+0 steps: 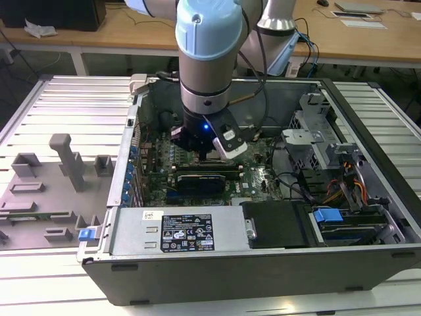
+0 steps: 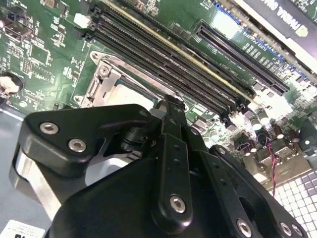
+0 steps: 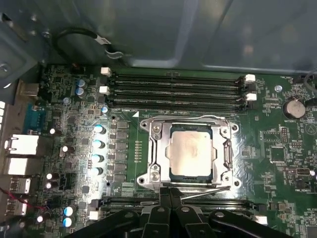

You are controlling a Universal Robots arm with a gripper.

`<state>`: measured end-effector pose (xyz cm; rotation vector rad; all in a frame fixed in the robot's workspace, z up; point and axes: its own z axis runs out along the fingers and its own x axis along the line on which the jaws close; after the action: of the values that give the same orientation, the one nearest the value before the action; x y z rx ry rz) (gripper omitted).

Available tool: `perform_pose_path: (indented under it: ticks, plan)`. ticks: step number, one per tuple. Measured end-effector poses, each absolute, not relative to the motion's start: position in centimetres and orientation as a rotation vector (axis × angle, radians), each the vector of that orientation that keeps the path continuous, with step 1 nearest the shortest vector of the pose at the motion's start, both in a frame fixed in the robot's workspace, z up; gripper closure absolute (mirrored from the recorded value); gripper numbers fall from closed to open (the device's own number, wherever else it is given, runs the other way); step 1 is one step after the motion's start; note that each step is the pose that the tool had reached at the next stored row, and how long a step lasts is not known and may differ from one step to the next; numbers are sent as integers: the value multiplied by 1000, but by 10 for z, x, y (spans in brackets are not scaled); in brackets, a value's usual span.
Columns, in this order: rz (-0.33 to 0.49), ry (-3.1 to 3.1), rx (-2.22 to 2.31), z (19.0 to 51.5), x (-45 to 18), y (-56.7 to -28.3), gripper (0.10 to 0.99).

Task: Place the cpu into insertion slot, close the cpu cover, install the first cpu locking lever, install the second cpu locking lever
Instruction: 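Install the second cpu locking lever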

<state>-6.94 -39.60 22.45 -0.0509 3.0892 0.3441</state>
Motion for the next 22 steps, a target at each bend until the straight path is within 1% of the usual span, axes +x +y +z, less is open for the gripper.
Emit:
perform_pose_path:
  ticks: [3, 7, 11, 17, 19, 22]
  plan:
    - [370, 3086, -51, 221, -73, -396, 980]
    - [377, 3085, -51, 216, -77, -397, 980]
    - [402, 3080, -51, 212, -80, -397, 980]
    - [458, 3064, -51, 208, -88, -406, 980]
    - [497, 3052, -51, 206, -89, -409, 980]
    - [510, 3048, -52, 201, -92, -409, 980]
